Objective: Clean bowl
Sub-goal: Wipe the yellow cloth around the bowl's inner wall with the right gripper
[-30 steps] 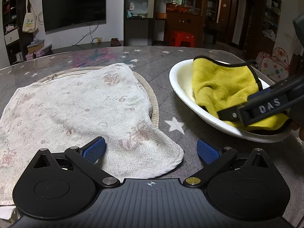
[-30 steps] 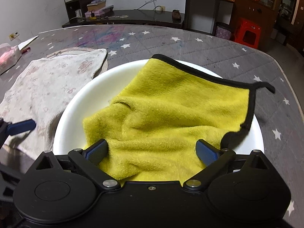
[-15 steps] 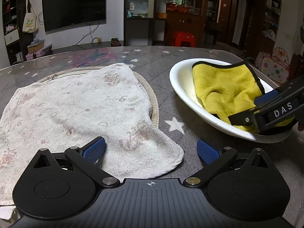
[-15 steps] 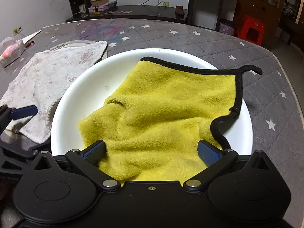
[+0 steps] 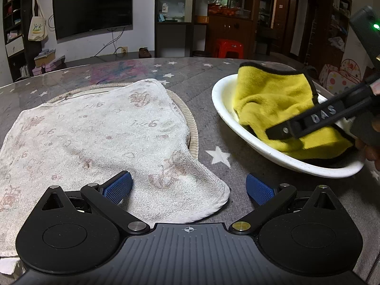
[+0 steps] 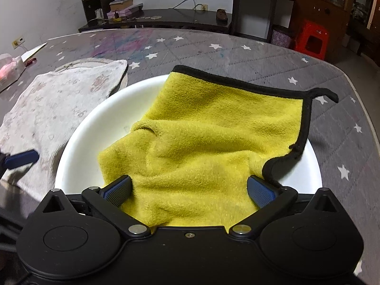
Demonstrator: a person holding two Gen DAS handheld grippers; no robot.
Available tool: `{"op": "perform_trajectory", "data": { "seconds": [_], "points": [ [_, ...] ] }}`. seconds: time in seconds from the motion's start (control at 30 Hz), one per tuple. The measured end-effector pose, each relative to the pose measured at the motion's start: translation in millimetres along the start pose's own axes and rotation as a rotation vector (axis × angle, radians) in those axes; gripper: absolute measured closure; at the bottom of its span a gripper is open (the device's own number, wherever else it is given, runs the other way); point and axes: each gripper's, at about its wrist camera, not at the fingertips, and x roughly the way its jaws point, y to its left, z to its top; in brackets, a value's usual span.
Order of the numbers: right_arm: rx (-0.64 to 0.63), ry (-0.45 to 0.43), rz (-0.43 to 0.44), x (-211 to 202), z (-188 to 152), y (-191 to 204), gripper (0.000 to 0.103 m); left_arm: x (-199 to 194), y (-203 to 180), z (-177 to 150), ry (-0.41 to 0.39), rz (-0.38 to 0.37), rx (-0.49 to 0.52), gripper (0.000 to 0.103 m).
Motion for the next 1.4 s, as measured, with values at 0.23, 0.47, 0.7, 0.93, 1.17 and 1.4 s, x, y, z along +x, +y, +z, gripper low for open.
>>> {"op": "perform_trajectory", "data": {
  "seconds": [0.23, 0.47, 0.7, 0.93, 1.17, 1.4],
  "points": [
    [-0.001, 0.001, 0.000, -0.9, -1.4, -0.2, 0.000, 0.1, -0.8, 0.0, 0.000, 0.001, 0.001, 0.000],
    [-0.003, 0.002, 0.000, -1.9, -2.8, -0.4, 0.000, 0.2, -0.7, 0.0, 0.000, 0.001, 0.001, 0.000],
    [-0.004, 0.003, 0.000, -2.8, -4.1, -0.6, 0.000, 0.9, -0.6, -0.1, 0.000, 0.001, 0.002, 0.000],
    [-0.005, 0.004, 0.000, -3.8, -5.5, -0.8, 0.000, 1.0, -0.7, -0.1, 0.000, 0.001, 0.002, 0.000],
    [-0.006, 0.005, 0.000, -4.7, -6.9, -1.1, 0.000, 2.1, 0.1, 0.2, 0.000, 0.001, 0.002, 0.000],
    [-0.011, 0.030, 0.015, -12.1, -13.2, -7.9, 0.000, 2.7, 0.5, 0.2, 0.000, 0.001, 0.002, 0.000]
  ]
}}
